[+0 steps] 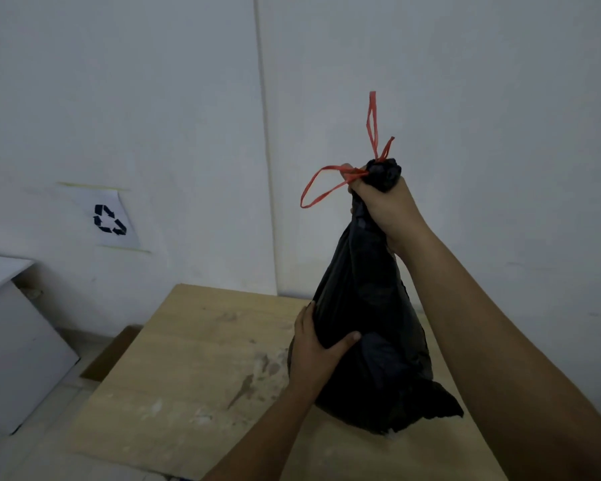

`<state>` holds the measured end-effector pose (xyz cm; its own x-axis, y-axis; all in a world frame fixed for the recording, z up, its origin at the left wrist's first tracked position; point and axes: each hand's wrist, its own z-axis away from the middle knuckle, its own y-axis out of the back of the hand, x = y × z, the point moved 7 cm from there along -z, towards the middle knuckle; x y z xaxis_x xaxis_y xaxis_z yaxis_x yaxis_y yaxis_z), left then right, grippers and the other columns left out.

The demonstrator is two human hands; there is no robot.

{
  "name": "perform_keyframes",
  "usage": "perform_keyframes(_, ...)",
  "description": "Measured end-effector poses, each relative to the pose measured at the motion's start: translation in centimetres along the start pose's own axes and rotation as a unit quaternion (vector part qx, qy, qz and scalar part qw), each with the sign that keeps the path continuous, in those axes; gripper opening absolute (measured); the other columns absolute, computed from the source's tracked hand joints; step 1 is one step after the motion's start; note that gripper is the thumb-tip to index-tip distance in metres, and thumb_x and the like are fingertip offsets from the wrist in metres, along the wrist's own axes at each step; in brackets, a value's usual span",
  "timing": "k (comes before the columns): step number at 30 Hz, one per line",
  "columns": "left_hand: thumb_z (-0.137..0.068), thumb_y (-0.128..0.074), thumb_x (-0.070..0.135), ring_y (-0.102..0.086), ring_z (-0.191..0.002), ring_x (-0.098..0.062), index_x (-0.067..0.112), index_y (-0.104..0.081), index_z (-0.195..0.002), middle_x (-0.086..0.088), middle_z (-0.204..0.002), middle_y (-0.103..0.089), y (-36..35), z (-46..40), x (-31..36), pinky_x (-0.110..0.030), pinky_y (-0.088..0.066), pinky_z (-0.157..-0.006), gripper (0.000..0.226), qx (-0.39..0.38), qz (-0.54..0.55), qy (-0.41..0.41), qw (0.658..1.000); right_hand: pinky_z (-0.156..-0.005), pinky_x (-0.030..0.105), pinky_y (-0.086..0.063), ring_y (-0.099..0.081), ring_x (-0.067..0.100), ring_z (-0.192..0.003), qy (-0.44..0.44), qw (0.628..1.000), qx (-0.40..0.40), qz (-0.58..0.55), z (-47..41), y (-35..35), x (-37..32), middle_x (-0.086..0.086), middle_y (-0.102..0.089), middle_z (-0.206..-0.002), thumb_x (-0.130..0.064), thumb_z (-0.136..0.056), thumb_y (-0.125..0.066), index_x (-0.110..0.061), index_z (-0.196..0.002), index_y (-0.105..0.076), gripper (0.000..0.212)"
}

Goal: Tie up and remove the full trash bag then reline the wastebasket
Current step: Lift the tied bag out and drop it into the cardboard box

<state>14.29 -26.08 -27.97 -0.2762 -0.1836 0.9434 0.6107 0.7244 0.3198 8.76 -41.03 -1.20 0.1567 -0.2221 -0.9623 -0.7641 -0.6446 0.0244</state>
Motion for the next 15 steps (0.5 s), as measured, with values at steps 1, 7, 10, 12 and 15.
perform_keyframes(1, -0.062, -0.078, 0.087, -0.046, -0.141, -0.009, 0.036, -0.031, -0.159, 0.012, -0.157, -0.038, 1.2, -0.7, -0.6, -0.044, -0.045, -0.117, 0.119, -0.002, -0.001, 0.004, 1.000, -0.082, 0.032, -0.057, -0.067, 0.009, -0.077, 0.000, 1.000, -0.004, 0.005, -0.3, -1.5, 0.0, -0.011, -0.071, -0.079, -0.039, -0.094, -0.081, -0.036, -0.073, -0.078, 0.021)
perform_keyframes(7, -0.065, -0.080, 0.082, -0.047, -0.138, -0.007, 0.036, -0.030, -0.160, 0.014, -0.157, -0.039, 8.8, -5.1, -3.4, -0.038, -0.047, -0.115, 0.117, -0.027, 0.014, 0.001, 1.000, -0.079, 0.030, -0.057, -0.067, 0.008, -0.075, -0.001, 1.000, -0.005, 0.011, -2.5, -11.2, -0.4, -0.009, -0.070, -0.078, -0.041, -0.093, -0.081, -0.032, -0.077, -0.075, 0.019)
perform_keyframes(10, -0.064, -0.080, 0.083, -0.049, -0.136, -0.008, 0.036, -0.032, -0.159, 0.013, -0.155, -0.039, 12.8, -7.8, -4.7, -0.037, -0.049, -0.112, 0.117, -0.040, 0.008, -0.014, 0.999, -0.073, 0.022, -0.055, -0.065, 0.004, -0.071, 0.008, 0.999, 0.017, 0.027, -3.5, -15.8, -0.6, -0.012, -0.069, -0.073, -0.041, -0.093, -0.081, -0.032, -0.073, -0.074, 0.023)
perform_keyframes(12, -0.062, -0.080, 0.085, -0.049, -0.137, -0.010, 0.037, -0.032, -0.158, 0.013, -0.154, -0.039, 15.5, -9.2, -5.5, -0.041, -0.050, -0.112, 0.117, -0.058, -0.002, -0.021, 0.998, -0.071, 0.019, -0.053, -0.063, 0.002, -0.067, 0.005, 0.999, 0.024, 0.040, -4.0, -18.9, -0.6, -0.014, -0.066, -0.070, -0.044, -0.094, -0.080, -0.039, -0.065, -0.075, 0.030)
perform_keyframes(15, -0.060, -0.079, 0.087, -0.045, -0.140, -0.010, 0.037, -0.028, -0.160, 0.012, -0.157, -0.037, 19.8, -10.7, -6.3, -0.044, -0.047, -0.115, 0.122, -0.080, -0.011, -0.028, 0.996, -0.077, 0.019, -0.051, -0.062, -0.006, -0.067, -0.008, 0.998, 0.038, 0.039, -4.4, -23.6, -1.3, -0.026, -0.065, -0.066, -0.041, -0.096, -0.079, -0.045, -0.057, -0.072, 0.039)
